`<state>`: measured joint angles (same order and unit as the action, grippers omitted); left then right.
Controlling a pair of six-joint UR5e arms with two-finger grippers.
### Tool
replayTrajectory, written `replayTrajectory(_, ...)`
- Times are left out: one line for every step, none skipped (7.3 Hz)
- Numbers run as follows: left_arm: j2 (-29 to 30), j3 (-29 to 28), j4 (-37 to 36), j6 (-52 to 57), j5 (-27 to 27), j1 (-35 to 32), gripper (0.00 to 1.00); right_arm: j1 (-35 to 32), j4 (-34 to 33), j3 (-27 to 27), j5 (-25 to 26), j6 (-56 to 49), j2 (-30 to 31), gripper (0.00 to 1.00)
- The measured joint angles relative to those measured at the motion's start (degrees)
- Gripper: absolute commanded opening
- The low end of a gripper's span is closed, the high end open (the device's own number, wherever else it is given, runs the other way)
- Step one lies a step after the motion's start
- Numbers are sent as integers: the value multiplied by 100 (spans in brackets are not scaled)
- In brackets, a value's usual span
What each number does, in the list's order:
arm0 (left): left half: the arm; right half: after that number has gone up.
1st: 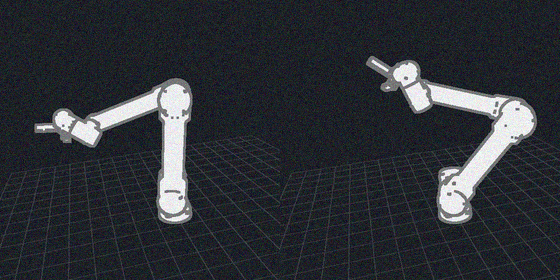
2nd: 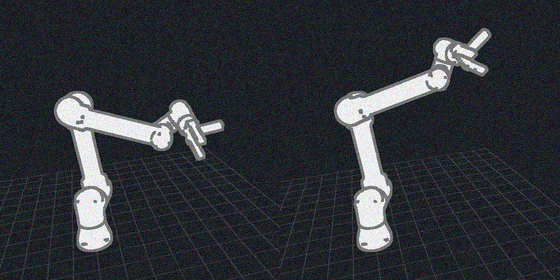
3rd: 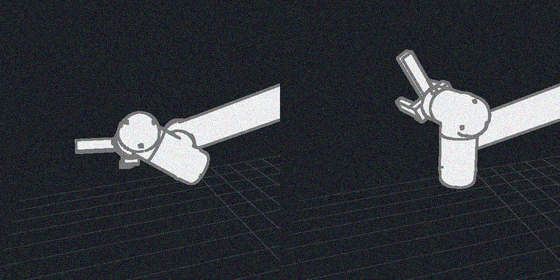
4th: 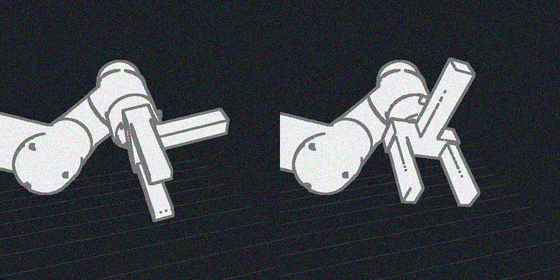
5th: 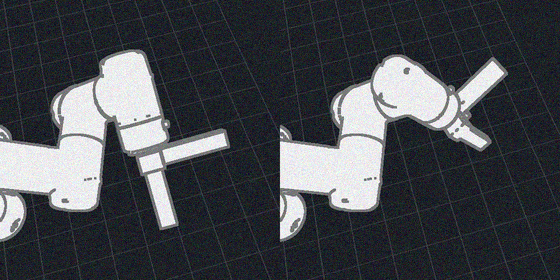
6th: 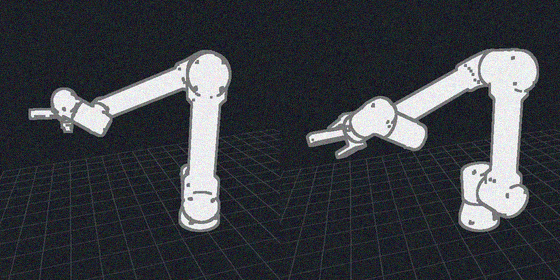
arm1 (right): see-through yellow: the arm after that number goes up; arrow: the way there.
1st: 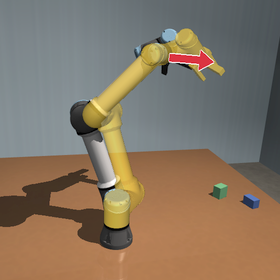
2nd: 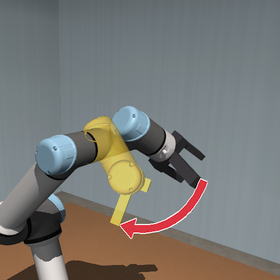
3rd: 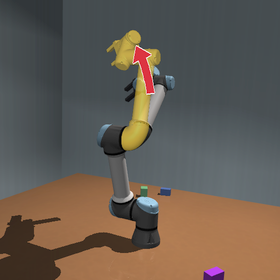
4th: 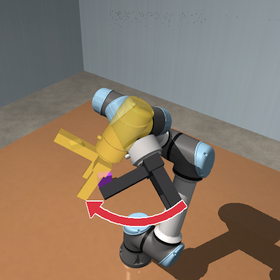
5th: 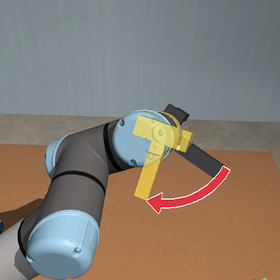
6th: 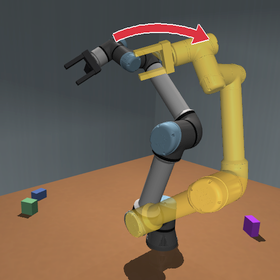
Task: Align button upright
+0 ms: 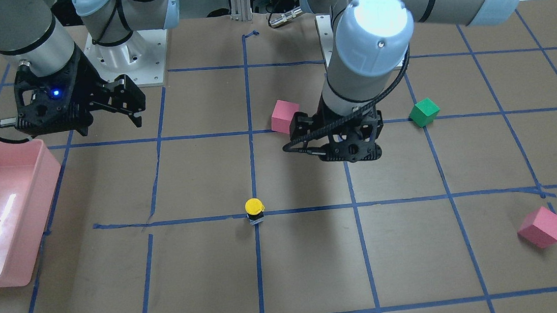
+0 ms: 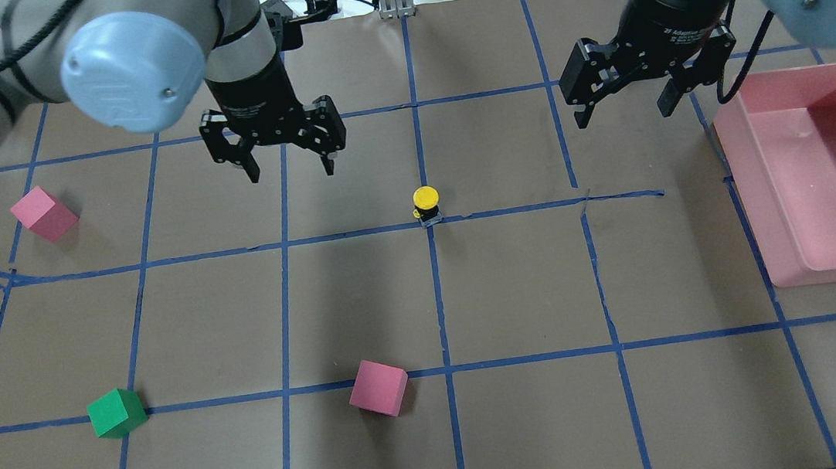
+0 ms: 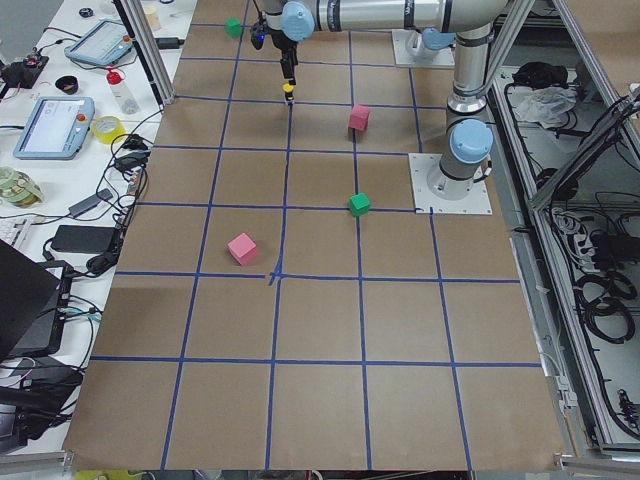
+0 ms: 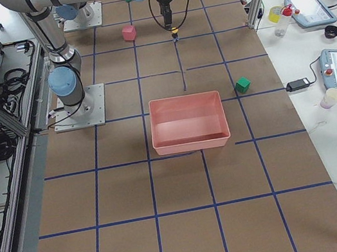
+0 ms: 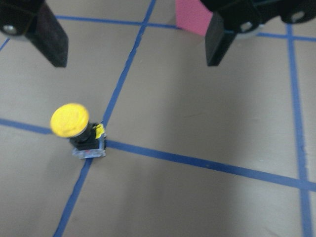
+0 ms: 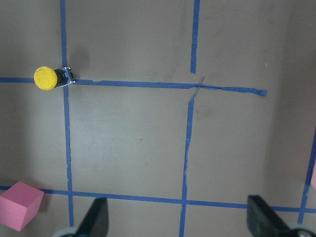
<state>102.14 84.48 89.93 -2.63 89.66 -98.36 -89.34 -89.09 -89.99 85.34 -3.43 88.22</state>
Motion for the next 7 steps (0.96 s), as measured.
replayTrajectory(-353,63,-8,481,124,173,100,-3,-2,-3,3,0,-8,100)
replayTrajectory(-642,94,-51,945,163,346,100,0,-1,-19,38,0,-16,100)
replayTrajectory(-864,113,-173,1269,174,454,100,7,15,-48,90,2,-18,100)
replayTrajectory(-1015,154,-410,1399,182,493,100,19,48,-76,118,10,-19,100)
replayTrajectory(-1136,277,-678,1445,186,502,100,35,70,-94,133,23,-22,100)
replayTrajectory(-1250,478,-931,1460,182,502,100,49,89,-103,161,37,-26,100)
replayTrajectory(-1351,713,-1224,1465,164,503,100,62,111,-107,231,44,-28,100)
